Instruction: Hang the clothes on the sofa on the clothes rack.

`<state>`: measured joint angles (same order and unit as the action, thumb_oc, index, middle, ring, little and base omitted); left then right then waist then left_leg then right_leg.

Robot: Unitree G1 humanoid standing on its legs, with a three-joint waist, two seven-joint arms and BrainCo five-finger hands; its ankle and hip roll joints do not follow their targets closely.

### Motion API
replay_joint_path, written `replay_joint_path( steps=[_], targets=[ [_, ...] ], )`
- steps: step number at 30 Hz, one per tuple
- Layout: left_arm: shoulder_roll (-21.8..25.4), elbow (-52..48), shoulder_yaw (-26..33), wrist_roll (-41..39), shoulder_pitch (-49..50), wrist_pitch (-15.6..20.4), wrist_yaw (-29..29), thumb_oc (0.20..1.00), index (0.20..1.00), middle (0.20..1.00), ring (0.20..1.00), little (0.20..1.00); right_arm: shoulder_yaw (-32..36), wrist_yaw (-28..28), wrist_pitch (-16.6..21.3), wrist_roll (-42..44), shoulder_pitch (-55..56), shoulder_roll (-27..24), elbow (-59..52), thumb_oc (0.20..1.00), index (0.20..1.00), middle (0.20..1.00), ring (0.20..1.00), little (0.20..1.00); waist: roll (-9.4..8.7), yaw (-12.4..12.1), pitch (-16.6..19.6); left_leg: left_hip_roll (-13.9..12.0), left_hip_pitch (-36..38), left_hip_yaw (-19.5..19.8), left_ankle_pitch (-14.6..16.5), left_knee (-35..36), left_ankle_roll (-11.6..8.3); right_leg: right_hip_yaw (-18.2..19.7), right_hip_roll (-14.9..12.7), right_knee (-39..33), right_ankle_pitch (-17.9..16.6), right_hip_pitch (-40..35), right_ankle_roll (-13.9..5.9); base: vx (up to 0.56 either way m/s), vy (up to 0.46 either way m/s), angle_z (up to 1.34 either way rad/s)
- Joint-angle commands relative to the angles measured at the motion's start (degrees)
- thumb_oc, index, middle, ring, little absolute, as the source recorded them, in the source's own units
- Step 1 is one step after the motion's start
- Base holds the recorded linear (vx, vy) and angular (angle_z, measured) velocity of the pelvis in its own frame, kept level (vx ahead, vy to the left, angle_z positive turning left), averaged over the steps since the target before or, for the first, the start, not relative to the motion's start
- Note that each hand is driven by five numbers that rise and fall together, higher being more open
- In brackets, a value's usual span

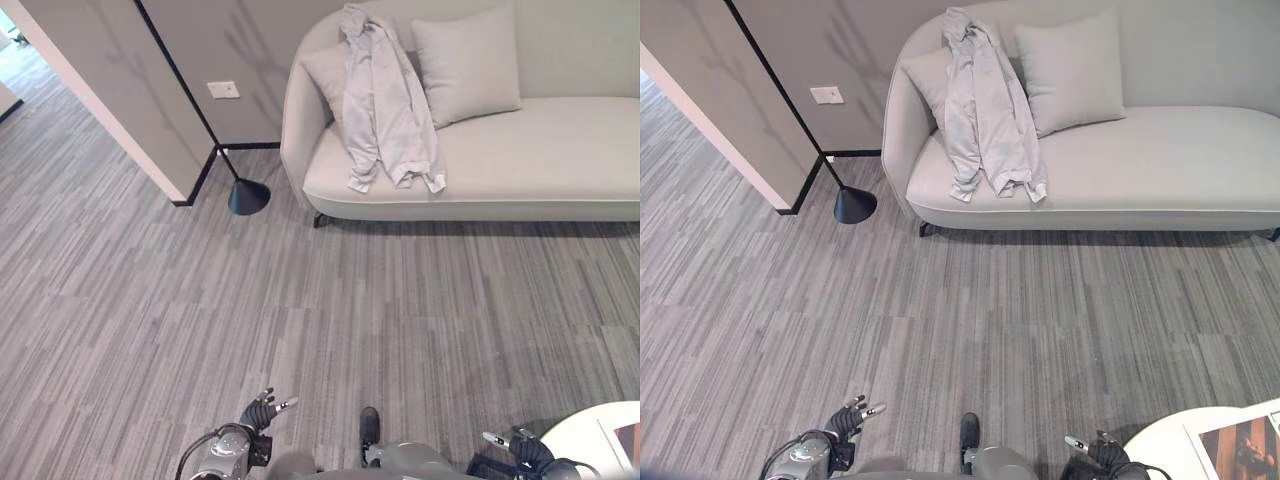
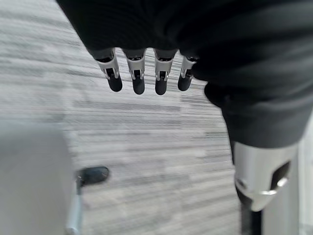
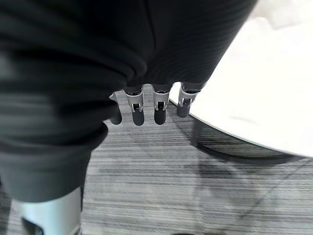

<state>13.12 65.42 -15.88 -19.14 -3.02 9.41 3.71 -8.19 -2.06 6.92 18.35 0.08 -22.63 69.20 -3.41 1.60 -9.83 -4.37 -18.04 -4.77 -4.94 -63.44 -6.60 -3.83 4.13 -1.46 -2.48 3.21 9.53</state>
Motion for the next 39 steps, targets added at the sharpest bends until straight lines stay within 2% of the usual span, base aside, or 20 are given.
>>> replay_joint_path(
  steps=[1, 4, 5, 7, 8, 9, 11, 13, 14, 16, 18, 19, 21, 22, 24, 25, 26, 31, 36, 39],
  targets=[
    [-0.53, 1.92, -0.11, -1.87, -3.11, 1.16, 0.00, 1.000, 1.000, 1.000, 1.000, 1.000, -0.44, 0.94, 1.02, 2.52, 4.34, -4.32, -1.72, 1.000, 1.000, 1.000, 1.000, 1.000, 1.69, 0.76, -0.43, 1.04, 7.51, -2.31, 0.56, 34.12, 2.03, 4.33, -5.09, -0.20, 1.32, -4.06, -11.90, 0.30, -0.037, -0.62],
    [-0.93, 2.37, -0.23, -1.77, -2.73, 1.22, 0.18, 1.000, 1.000, 1.000, 1.000, 1.000, -0.86, 0.92, 1.34, 2.57, 4.16, -4.30, -1.80, 1.000, 1.000, 1.000, 1.000, 1.000, 2.62, -0.88, -0.55, 3.29, 5.65, -3.12, 0.88, 50.25, 2.32, 4.68, -4.69, -0.88, 3.08, -6.95, -12.68, 0.31, 0.002, -0.59],
    [-0.93, 2.37, -0.22, -1.77, -2.74, 1.22, 0.18, 1.000, 1.000, 1.000, 1.000, 1.000, -0.86, 0.92, 1.34, 2.57, 4.16, -4.30, -1.80, 1.000, 1.000, 1.000, 1.000, 1.000, 2.58, -0.87, -0.48, 3.34, 5.67, -3.13, 0.70, 50.49, 2.32, 4.68, -4.73, -0.88, 3.05, -6.86, -12.68, 0.27, 0.007, -0.32],
    [-0.98, 2.33, -0.06, -1.52, -2.04, 1.29, 0.54, 1.000, 1.000, 1.000, 1.000, 1.000, -1.46, 1.11, 1.52, 2.15, 3.84, -4.14, -1.61, 1.000, 1.000, 1.000, 1.000, 1.000, 4.21, -2.88, -0.62, 5.07, 2.85, -3.18, -4.72, 65.42, 1.18, 5.99, -3.05, -1.37, 4.99, -10.69, -12.78, 0.44, 0.001, -0.16],
    [-0.98, 2.33, -0.06, -1.52, -2.04, 1.29, 0.54, 1.000, 1.000, 1.000, 1.000, 1.000, -1.46, 1.11, 1.52, 2.15, 3.84, -4.14, -1.61, 1.000, 1.000, 1.000, 1.000, 1.000, 4.20, -2.88, -0.63, 5.07, 2.86, -3.18, -4.72, 65.43, 1.18, 5.99, -3.06, -1.37, 4.99, -10.70, -12.78, 0.74, 0.026, -0.40],
    [-1.01, 3.50, 0.91, -1.54, -1.02, 1.09, 0.74, 1.000, 1.000, 1.000, 1.000, 1.000, -1.50, 1.10, 1.45, 1.83, 3.74, -3.40, -1.33, 1.000, 1.000, 1.000, 1.000, 1.000, 4.53, -3.81, -0.21, 4.21, -0.36, -7.55, -5.85, 68.44, 0.12, 7.95, -2.46, -1.33, 7.28, -14.57, -12.45, 0.60, 0.065, -0.37],
    [-1.21, 4.11, 2.56, -1.45, 0.90, 1.17, 0.69, 1.000, 1.000, 1.000, 1.000, 1.000, -2.04, 0.40, 1.18, 0.26, 4.57, -2.64, -1.36, 1.000, 1.000, 1.000, 1.000, 1.000, 5.37, -4.58, 1.56, 4.04, 1.81, -6.74, -7.44, 68.44, 0.80, 10.22, -2.44, -1.47, 9.08, -17.04, -13.06, 0.72, 0.158, -0.58],
    [-1.27, 4.69, 3.73, -1.72, 1.45, 1.29, 0.76, 1.000, 1.000, 1.000, 1.000, 1.000, -2.43, -0.22, 1.04, -1.56, 5.17, -1.96, -0.82, 1.000, 1.000, 1.000, 1.000, 1.000, 4.55, -4.93, 4.08, 4.78, 4.01, -6.81, -8.23, 68.44, 1.81, 11.24, -5.45, 0.09, 10.75, -18.39, -14.44, 0.73, 0.237, -0.42],
    [-0.80, 4.88, 4.33, -1.14, 1.75, 1.44, 0.67, 1.000, 1.000, 1.000, 1.000, 1.000, -2.80, -0.82, 0.96, -3.03, 5.53, -1.05, -0.24, 1.000, 1.000, 1.000, 1.000, 1.000, 2.80, -5.16, 6.14, 6.34, 6.12, -7.62, -6.64, 68.44, 2.83, 10.62, -8.89, 4.37, 9.72, -17.92, -16.72, 0.47, 0.148, -0.37],
    [-0.43, 4.53, 4.39, -1.16, 1.64, 1.29, 0.78, 1.000, 1.000, 1.000, 1.000, 1.000, -3.01, -1.03, 0.99, -3.43, 5.44, -1.02, -0.18, 1.000, 1.000, 1.000, 1.000, 1.000, 2.57, -5.39, 6.49, 6.78, 7.00, -7.79, -5.87, 68.44, 3.38, 10.74, -9.83, 8.69, 7.17, -15.95, -17.86, 0.35, 0.118, -0.42],
    [0.04, 3.43, 4.21, -1.19, 1.35, 1.13, 0.82, 1.000, 1.000, 1.000, 1.000, 1.000, -2.91, -1.06, 0.92, -3.50, 5.14, -1.41, -0.40, 1.000, 1.000, 1.000, 1.000, 1.000, 2.17, -5.29, 6.16, 8.16, 9.20, -7.50, -3.93, 68.44, 5.06, 11.55, -11.30, 18.90, -0.03, -11.16, -20.12, 0.29, 0.135, -0.49],
    [0.72, 2.82, 4.04, -1.37, 0.75, 1.08, 0.42, 1.000, 1.000, 1.000, 1.000, 1.000, -2.58, -0.94, 1.10, -2.50, 4.34, -1.60, -0.48, 1.000, 1.000, 1.000, 1.000, 1.000, 1.98, -4.40, 4.65, 9.15, 12.14, -7.18, -2.21, 68.44, 6.57, 12.55, -11.15, 29.79, -7.72, -5.72, -20.45, 0.22, 0.129, 0.28],
    [1.55, 2.44, 3.95, -1.14, 0.21, 0.81, 0.36, 1.000, 1.000, 1.000, 1.000, 1.000, -2.97, -0.90, 1.06, -2.44, 4.18, -1.18, -0.98, 1.000, 1.000, 1.000, 1.000, 1.000, 2.82, -4.40, 3.98, 8.61, 14.17, -6.82, -0.57, 68.44, 7.29, 11.65, -10.91, 35.00, -8.99, -1.51, -19.08, 0.23, 0.104, 0.81],
    [1.71, 2.37, 3.97, -1.11, 0.07, 0.80, 0.28, 1.000, 1.000, 1.000, 1.000, 1.000, -3.21, -0.85, 1.18, -2.55, 4.04, -0.99, -1.18, 1.000, 1.000, 1.000, 1.000, 1.000, 3.31, -4.22, 3.66, 8.36, 15.24, -6.45, 0.07, 68.44, 7.47, 10.08, -11.62, 36.73, -6.51, 0.95, -18.02, 0.25, 0.074, 0.35],
    [2.06, 2.02, 3.93, -1.33, -0.65, 0.95, -0.03, 1.000, 1.000, 1.000, 1.000, 1.000, -3.46, -0.77, 1.32, -2.34, 4.20, -0.82, -1.33, 1.000, 1.000, 1.000, 1.000, 1.000, 3.85, -3.67, 3.23, 8.14, 17.66, -5.27, 1.90, 68.44, 7.15, 5.08, -12.59, 30.28, 0.66, 3.67, -16.28, 0.25, -0.006, 0.06],
    [2.09, 2.21, 3.87, -1.47, -0.70, 1.05, -0.04, 1.000, 1.000, 1.000, 1.000, 1.000, -3.45, -0.81, 1.29, -2.21, 4.19, -0.76, -1.14, 1.000, 1.000, 1.000, 1.000, 1.000, 4.23, -3.38, 3.09, 7.73, 18.11, -4.90, 2.15, 68.44, 6.95, 4.06, -12.00, 27.64, 1.93, 4.29, -16.15, 0.30, -0.141, 0.13],
    [2.22, 2.57, 3.50, -1.49, -1.25, 1.20, -0.19, 1.000, 1.000, 1.000, 1.000, 1.000, -3.55, -0.76, 1.24, -1.59, 3.85, -0.58, -1.02, 1.000, 1.000, 1.000, 1.000, 1.000, 3.99, -2.17, 2.10, 7.67, 19.55, -3.71, 3.10, 68.44, 6.69, 4.70, -8.87, 21.30, 2.46, 7.26, -16.69, 0.28, -0.155, 0.30],
    [2.03, 3.19, 2.78, -0.66, -2.07, 1.68, -0.42, 1.000, 1.000, 1.000, 1.000, 1.000, -3.95, -0.70, 1.41, -0.22, 4.06, -0.27, -0.36, 1.000, 1.000, 1.000, 1.000, 1.000, 2.56, 0.65, 0.01, 9.75, 23.44, -0.64, 5.80, 68.44, 6.28, 7.07, -2.94, 7.29, -2.83, 10.80, -18.76, 0.20, -0.108, 0.38],
    [1.31, 4.70, 2.30, 1.18, -1.72, 1.60, -0.25, 1.000, 1.000, 1.000, 1.000, 1.000, -4.21, -0.44, 1.18, -0.87, 5.72, 0.16, 0.67, 1.000, 1.000, 1.000, 1.000, 1.000, 1.39, 0.99, 0.85, 10.75, 25.94, 1.42, 8.44, 68.44, 6.16, 2.90, -3.67, 0.62, -6.48, 8.45, -18.33, 0.19, -0.150, 0.72],
    [0.73, 5.20, 2.39, 1.40, -1.45, 1.40, 0.15, 1.000, 1.000, 1.000, 1.000, 1.000, -3.94, -0.50, 1.33, -0.96, 6.03, -0.20, 1.47, 1.000, 1.000, 1.000, 1.000, 1.000, 1.45, 0.59, 2.49, 8.90, 27.50, 0.97, 9.51, 68.44, 5.20, 2.84, -3.07, -0.47, -6.44, 5.39, -17.79, 0.18, -0.183, 0.60]
  ],
)
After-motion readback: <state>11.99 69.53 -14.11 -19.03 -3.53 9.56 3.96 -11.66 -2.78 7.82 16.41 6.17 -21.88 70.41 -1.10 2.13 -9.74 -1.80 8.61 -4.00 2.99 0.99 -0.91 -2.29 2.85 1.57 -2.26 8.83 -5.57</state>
